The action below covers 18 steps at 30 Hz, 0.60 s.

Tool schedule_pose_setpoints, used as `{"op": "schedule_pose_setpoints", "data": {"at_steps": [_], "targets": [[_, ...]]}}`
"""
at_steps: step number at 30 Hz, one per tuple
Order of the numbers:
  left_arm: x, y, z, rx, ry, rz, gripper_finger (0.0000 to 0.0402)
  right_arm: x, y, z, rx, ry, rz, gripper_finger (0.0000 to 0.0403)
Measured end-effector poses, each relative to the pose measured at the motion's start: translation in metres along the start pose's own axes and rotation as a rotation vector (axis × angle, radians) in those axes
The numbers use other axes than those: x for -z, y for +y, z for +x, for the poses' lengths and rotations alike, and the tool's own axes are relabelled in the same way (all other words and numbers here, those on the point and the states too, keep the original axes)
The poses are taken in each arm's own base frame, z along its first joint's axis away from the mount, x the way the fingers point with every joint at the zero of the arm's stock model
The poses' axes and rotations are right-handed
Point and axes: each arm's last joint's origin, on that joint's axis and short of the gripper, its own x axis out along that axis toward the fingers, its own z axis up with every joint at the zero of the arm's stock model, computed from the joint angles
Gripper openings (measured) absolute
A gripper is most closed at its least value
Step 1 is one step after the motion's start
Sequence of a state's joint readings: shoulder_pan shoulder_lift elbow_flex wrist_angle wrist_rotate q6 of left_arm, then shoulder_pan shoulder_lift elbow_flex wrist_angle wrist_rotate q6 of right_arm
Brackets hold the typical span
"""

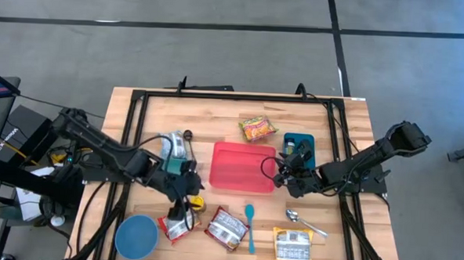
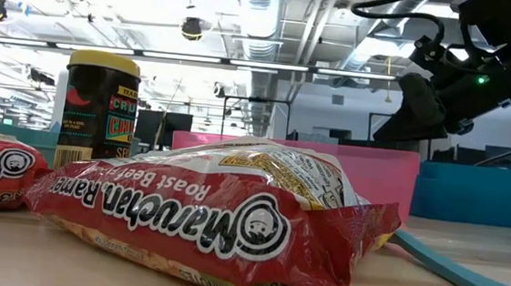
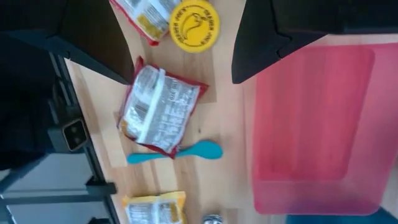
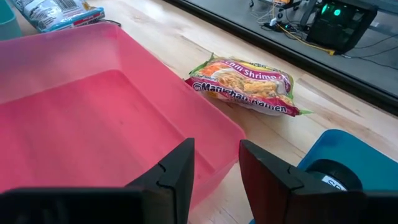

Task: Pick & Place Food Item
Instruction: Put the yellow seasoning bottle into the blue bin

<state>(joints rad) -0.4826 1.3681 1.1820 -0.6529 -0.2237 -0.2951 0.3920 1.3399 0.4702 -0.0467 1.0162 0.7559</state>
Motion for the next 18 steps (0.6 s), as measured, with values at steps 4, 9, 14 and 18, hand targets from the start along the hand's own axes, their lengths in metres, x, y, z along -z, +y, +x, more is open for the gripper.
{"op": "schedule_pose_setpoints", "data": {"at_steps": [4, 9, 14, 18], "targets": [[0.008, -0.007, 0.005, 0.014, 0.008, 0.021, 0.0266, 0.000, 0.000, 0.000, -0.005, 0.005, 0.000, 0.0120], [0.030, -0.004, 0.021, -0.004, 0.066, 0.007, 0.0266, 0.000, 0.000, 0.000, -0.010, 0.010, -0.001, 0.0120], [0.038, 0.001, 0.027, -0.027, 0.094, -0.078, 0.0266, 0.000, 0.000, 0.000, -0.010, 0.010, 0.002, 0.0120], [0.043, 0.002, 0.031, -0.024, 0.087, -0.082, 0.0266, 0.000, 0.000, 0.000, -0.013, 0.012, 0.002, 0.0120]]}}
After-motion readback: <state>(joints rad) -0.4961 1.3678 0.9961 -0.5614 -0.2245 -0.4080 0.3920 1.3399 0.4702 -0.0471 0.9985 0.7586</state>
